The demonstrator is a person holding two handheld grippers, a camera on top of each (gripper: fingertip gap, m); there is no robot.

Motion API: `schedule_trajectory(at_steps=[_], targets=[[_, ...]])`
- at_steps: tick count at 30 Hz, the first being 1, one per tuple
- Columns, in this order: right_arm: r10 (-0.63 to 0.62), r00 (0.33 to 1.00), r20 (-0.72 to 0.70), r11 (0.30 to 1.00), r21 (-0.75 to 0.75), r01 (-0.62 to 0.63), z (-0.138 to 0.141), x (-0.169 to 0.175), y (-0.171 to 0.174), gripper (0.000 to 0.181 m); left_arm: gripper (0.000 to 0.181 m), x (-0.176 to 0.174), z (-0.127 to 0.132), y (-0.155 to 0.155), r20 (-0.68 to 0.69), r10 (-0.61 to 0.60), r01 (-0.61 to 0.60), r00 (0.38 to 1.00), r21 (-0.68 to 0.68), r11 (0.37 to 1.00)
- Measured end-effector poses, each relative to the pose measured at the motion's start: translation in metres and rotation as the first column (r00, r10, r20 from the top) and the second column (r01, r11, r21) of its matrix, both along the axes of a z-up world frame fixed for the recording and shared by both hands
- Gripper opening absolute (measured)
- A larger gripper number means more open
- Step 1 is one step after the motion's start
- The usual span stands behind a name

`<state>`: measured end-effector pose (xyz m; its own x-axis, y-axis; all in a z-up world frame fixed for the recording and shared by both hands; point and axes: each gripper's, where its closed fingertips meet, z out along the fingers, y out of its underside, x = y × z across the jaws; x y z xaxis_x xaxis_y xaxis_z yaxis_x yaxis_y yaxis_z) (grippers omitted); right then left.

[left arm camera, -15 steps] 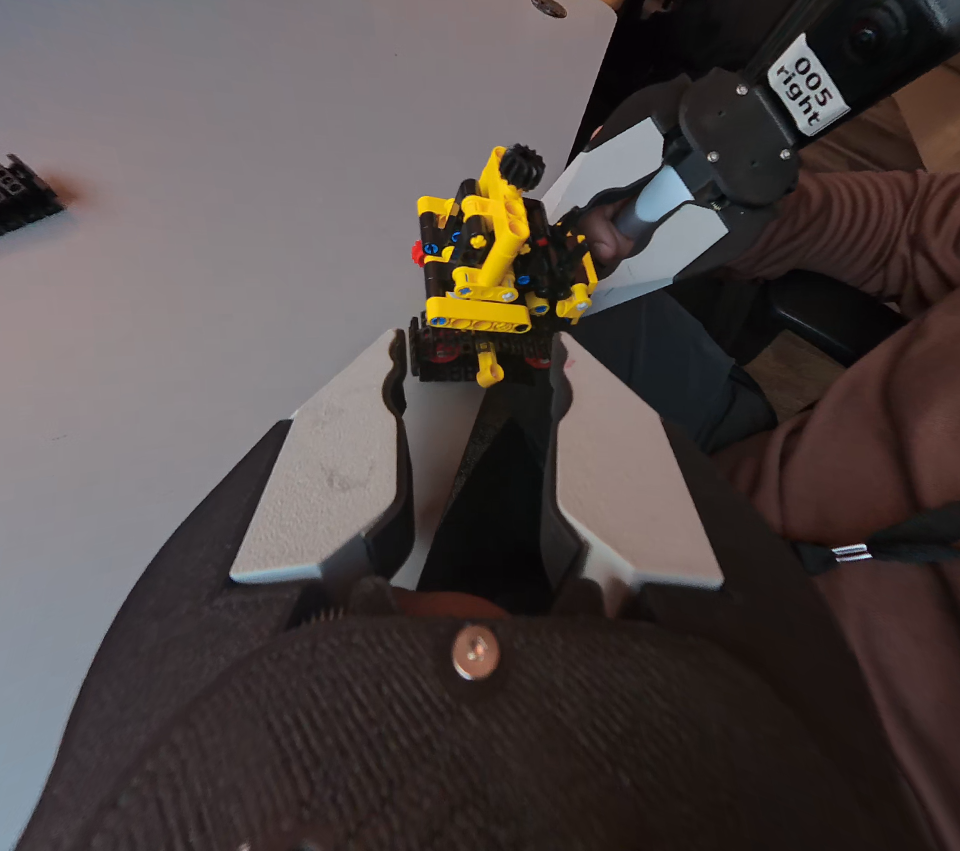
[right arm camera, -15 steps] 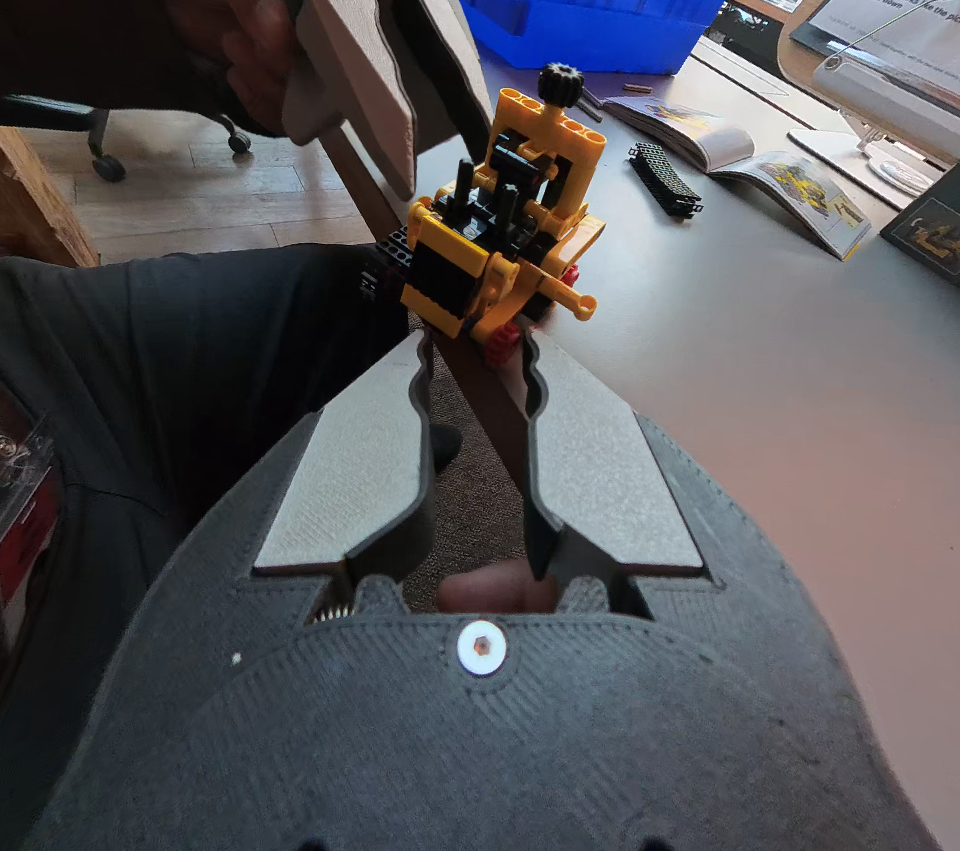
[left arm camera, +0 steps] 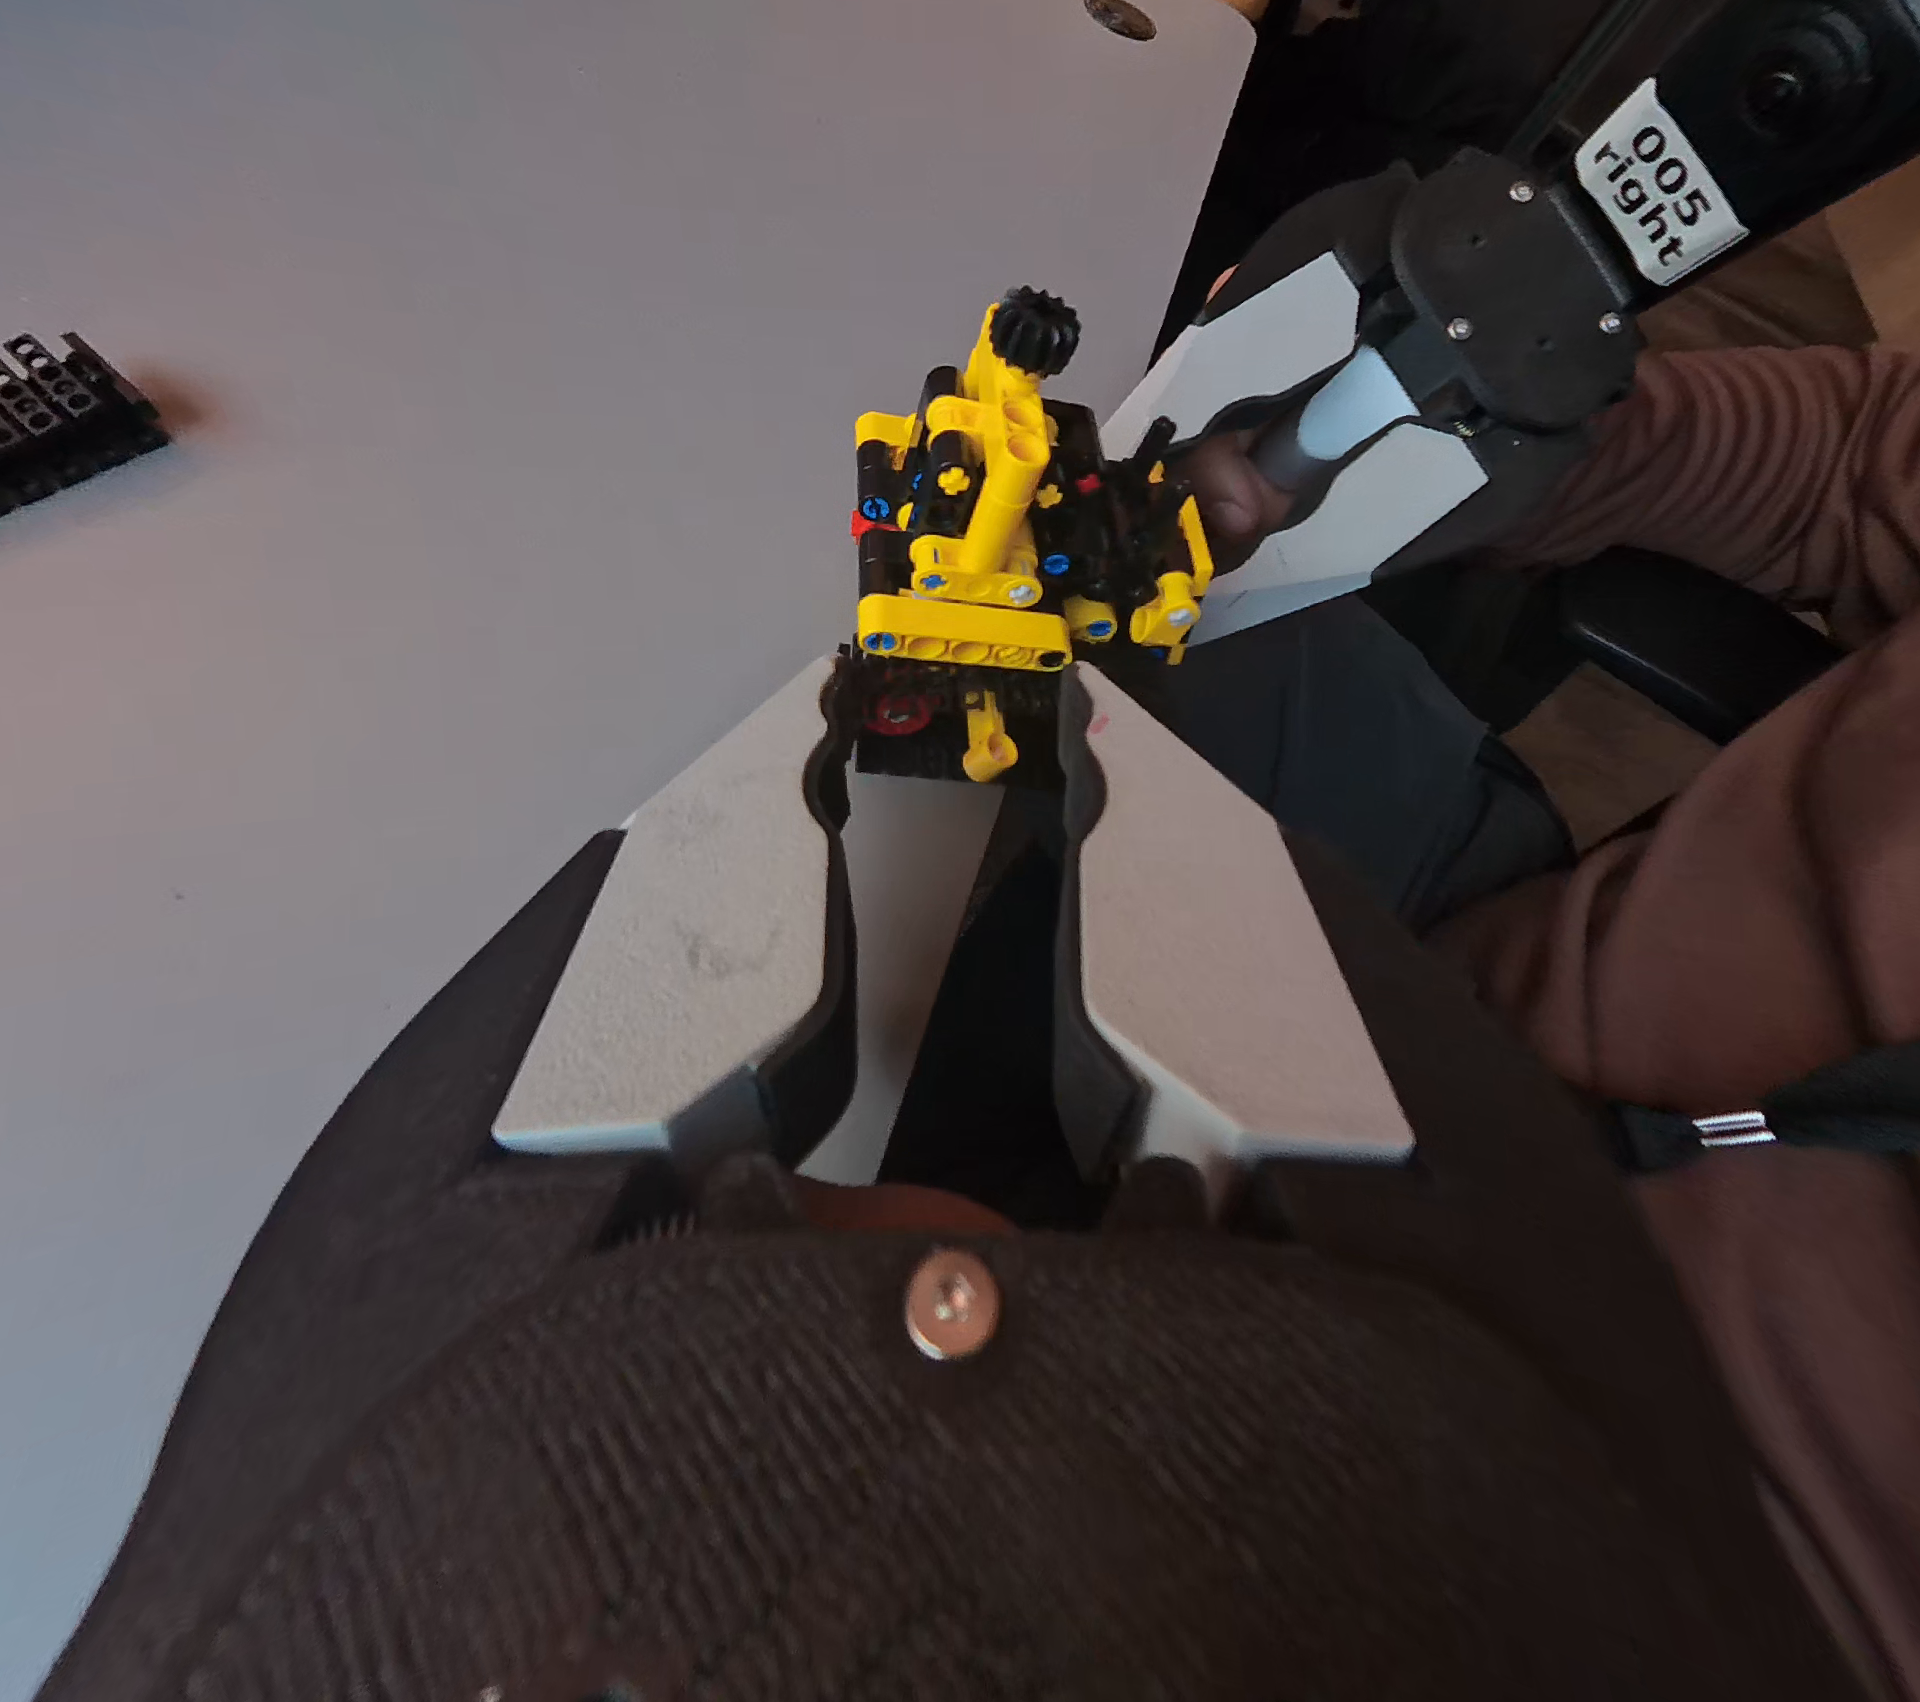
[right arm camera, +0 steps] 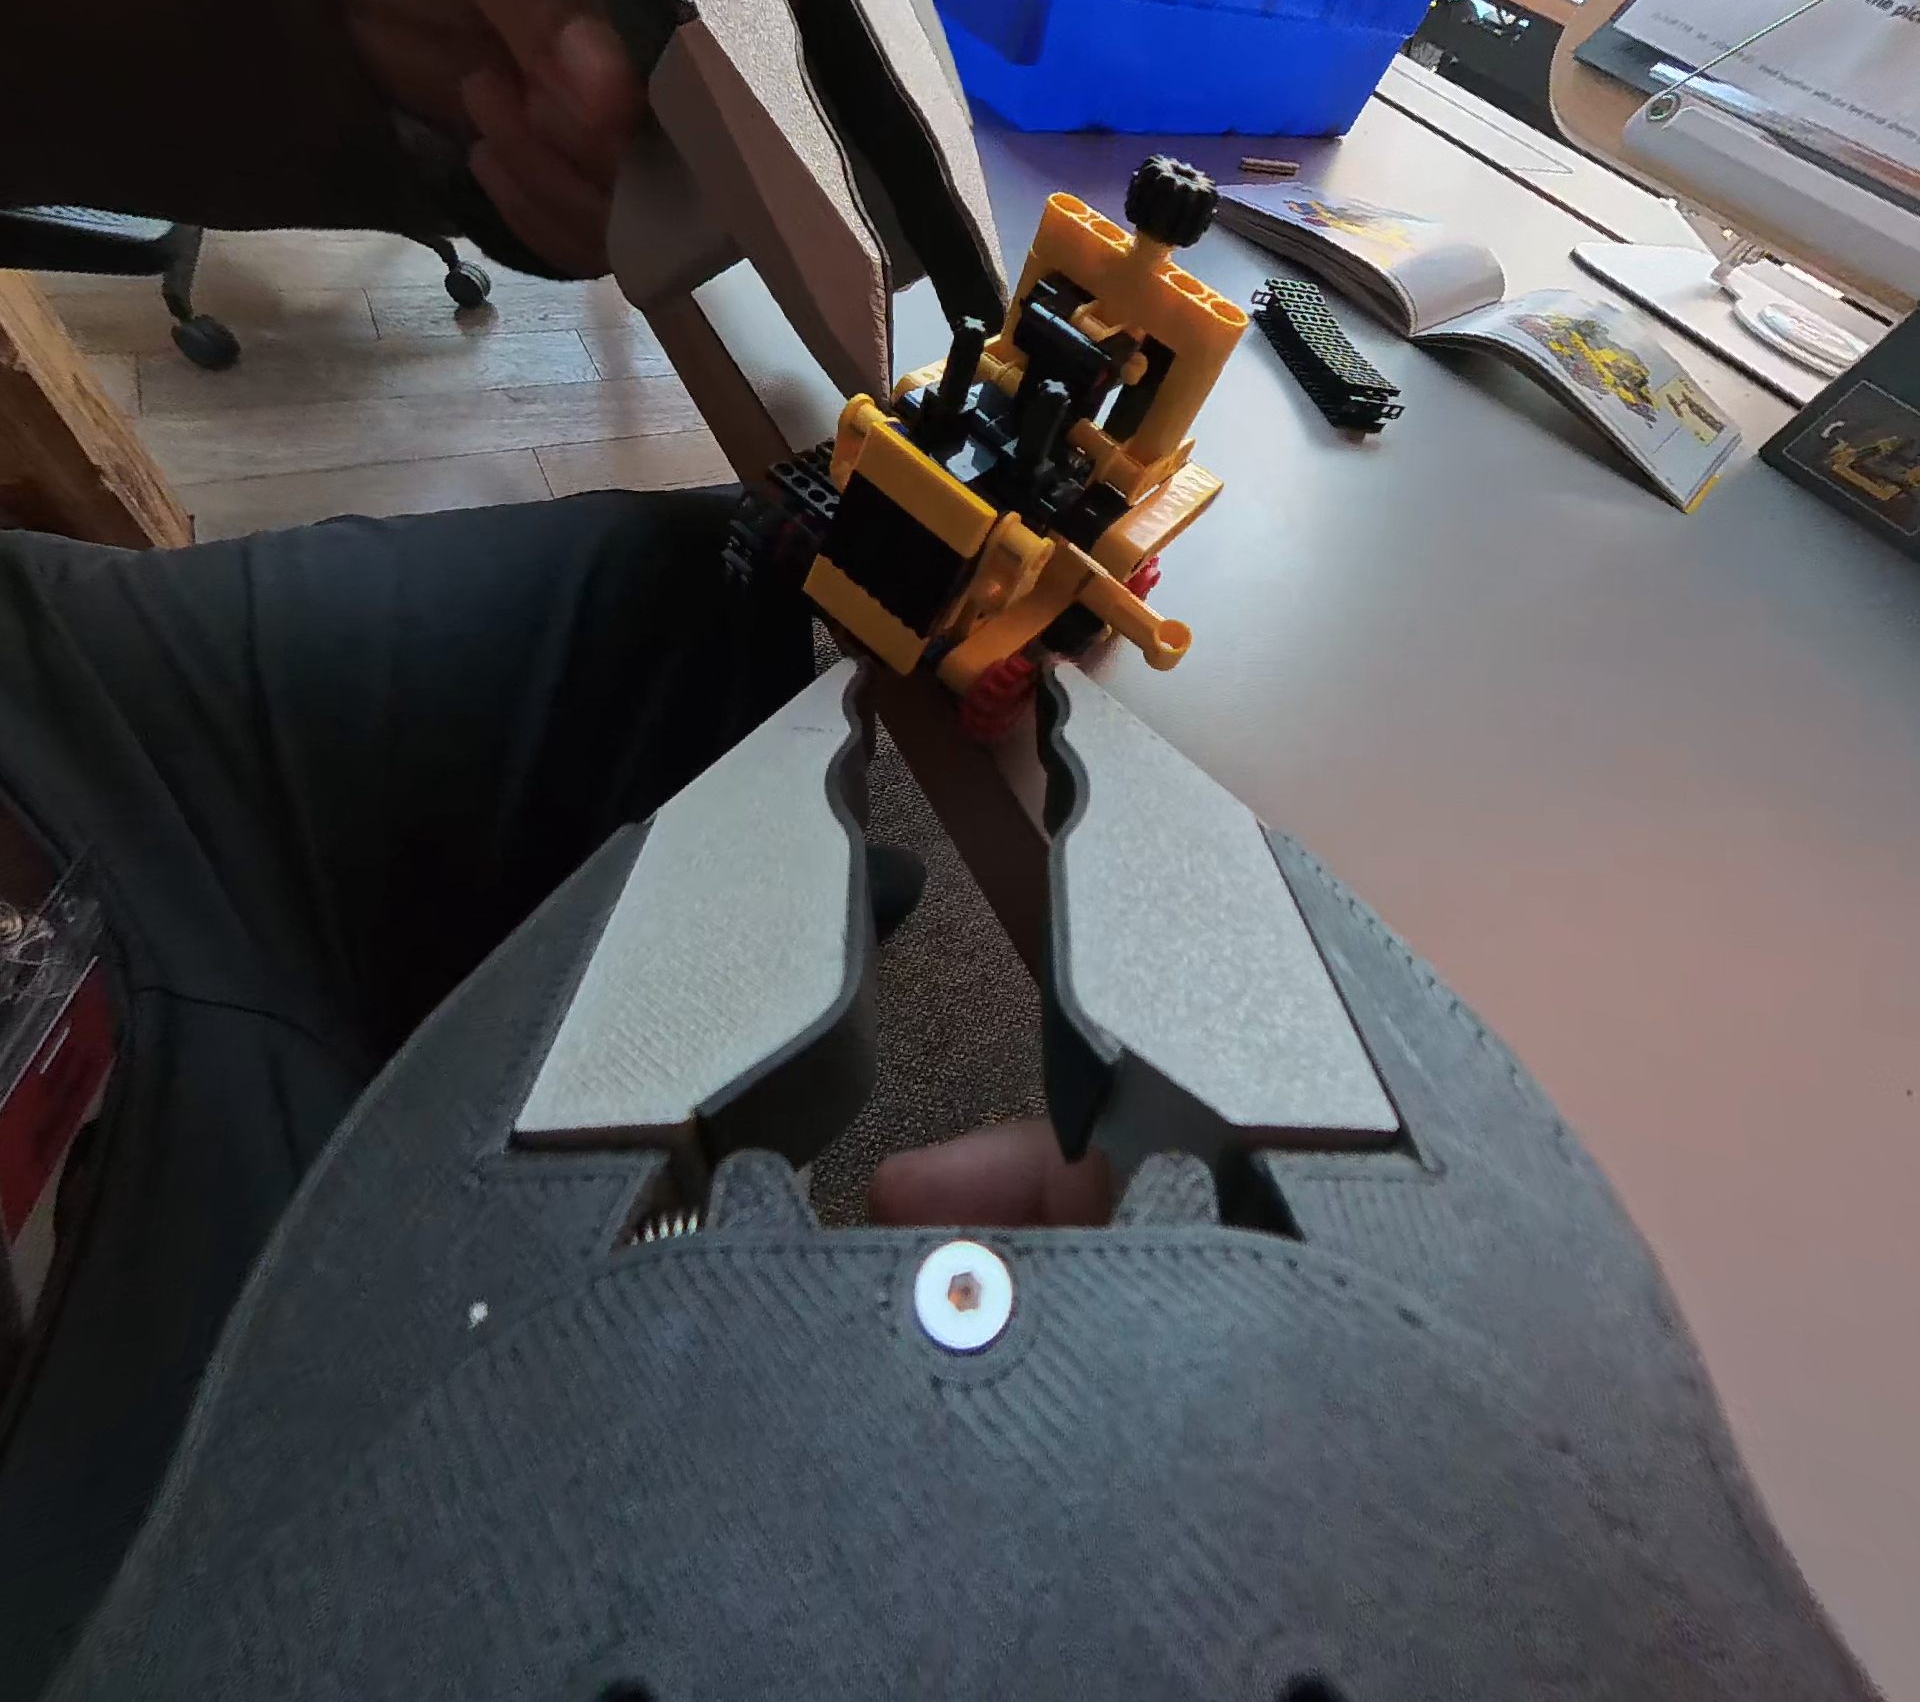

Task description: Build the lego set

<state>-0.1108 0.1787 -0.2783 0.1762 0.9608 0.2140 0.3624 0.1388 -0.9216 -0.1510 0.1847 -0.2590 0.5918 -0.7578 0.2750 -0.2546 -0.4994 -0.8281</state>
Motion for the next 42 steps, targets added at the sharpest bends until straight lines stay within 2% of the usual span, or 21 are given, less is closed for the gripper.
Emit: schedule_trajectory(at_steps=[1,27,32,38,42], targets=[[-0.001,1.000,0.001,1.000,0.001,0.001,0.000,0.000,0.000,0.028,0.036,0.000,0.000,0.000,-0.004,-0.004,0.004,1.000,0.000,1.000],[0.010,1.000,0.011,1.000,-0.014,-0.010,0.000,-0.010,-0.005,0.032,0.037,-0.008,0.000,0.002,-0.017,-0.006,0.006,1.000,-0.025,1.000],[0.006,1.000,0.012,1.000,-0.014,-0.005,0.000,-0.010,-0.005,0.031,0.034,-0.014,0.011,0.002,-0.025,-0.014,0.014,1.000,0.021,1.000],[0.007,1.000,0.007,1.000,-0.019,-0.007,0.000,-0.010,-0.004,0.031,0.035,-0.014,0.031,0.006,-0.050,-0.076,0.082,0.996,0.115,0.990],[0.005,1.000,0.012,1.000,-0.020,-0.004,-0.001,-0.010,-0.004,0.030,0.042,-0.007,0.026,0.020,-0.080,-0.151,0.162,0.985,0.148,0.976]])
